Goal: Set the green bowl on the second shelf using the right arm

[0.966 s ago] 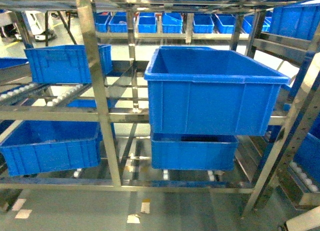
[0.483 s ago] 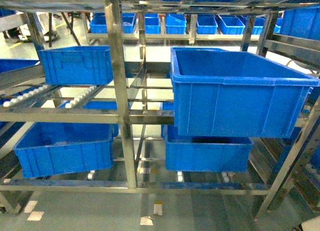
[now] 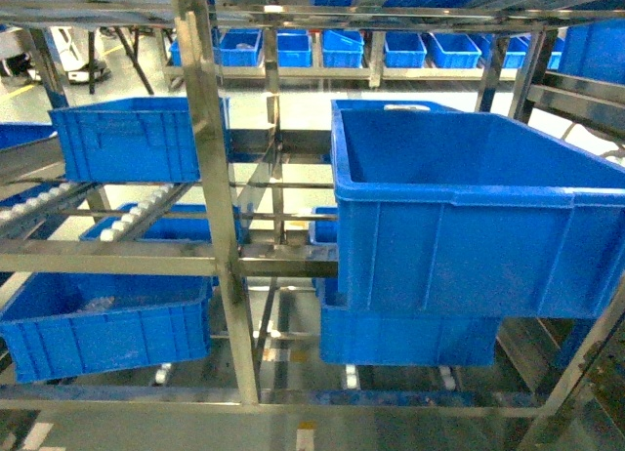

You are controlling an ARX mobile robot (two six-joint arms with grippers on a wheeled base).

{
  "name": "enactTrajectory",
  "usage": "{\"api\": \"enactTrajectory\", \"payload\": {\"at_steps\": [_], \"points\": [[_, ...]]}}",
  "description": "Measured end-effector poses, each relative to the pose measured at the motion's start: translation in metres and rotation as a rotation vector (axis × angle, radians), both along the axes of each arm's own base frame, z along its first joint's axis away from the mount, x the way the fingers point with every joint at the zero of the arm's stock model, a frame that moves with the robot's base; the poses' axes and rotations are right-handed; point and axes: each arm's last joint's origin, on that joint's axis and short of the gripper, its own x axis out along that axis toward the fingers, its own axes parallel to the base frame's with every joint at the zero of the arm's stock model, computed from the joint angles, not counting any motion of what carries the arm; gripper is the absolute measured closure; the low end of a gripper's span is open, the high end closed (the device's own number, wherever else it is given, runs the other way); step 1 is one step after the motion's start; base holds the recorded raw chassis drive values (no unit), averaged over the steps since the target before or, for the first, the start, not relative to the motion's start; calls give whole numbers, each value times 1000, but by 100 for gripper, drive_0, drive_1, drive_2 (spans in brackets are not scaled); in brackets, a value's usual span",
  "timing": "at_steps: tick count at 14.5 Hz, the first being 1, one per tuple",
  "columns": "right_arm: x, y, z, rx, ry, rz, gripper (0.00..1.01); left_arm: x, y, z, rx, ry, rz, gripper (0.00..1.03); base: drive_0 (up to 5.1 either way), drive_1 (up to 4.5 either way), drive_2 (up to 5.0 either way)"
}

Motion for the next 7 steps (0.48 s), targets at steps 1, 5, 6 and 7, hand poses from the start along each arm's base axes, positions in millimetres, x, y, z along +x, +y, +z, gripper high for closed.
{"api": "enactTrajectory", "payload": {"at_steps": [1, 5, 6, 7], "points": [[0, 0, 0, 0, -3, 0, 99, 0, 0, 0, 0, -1, 0, 5, 0, 424, -425], [0, 0, 0, 0, -1, 0, 99, 0, 0, 0, 0, 0, 0, 5, 9, 442, -424], [0, 0, 0, 0, -3, 0, 99, 0, 0, 0, 0, 0, 0, 5, 8, 441, -425], [0, 0, 0, 0, 0, 0, 99, 0, 0, 0, 0, 1, 0, 5, 8, 441, -425]]}}
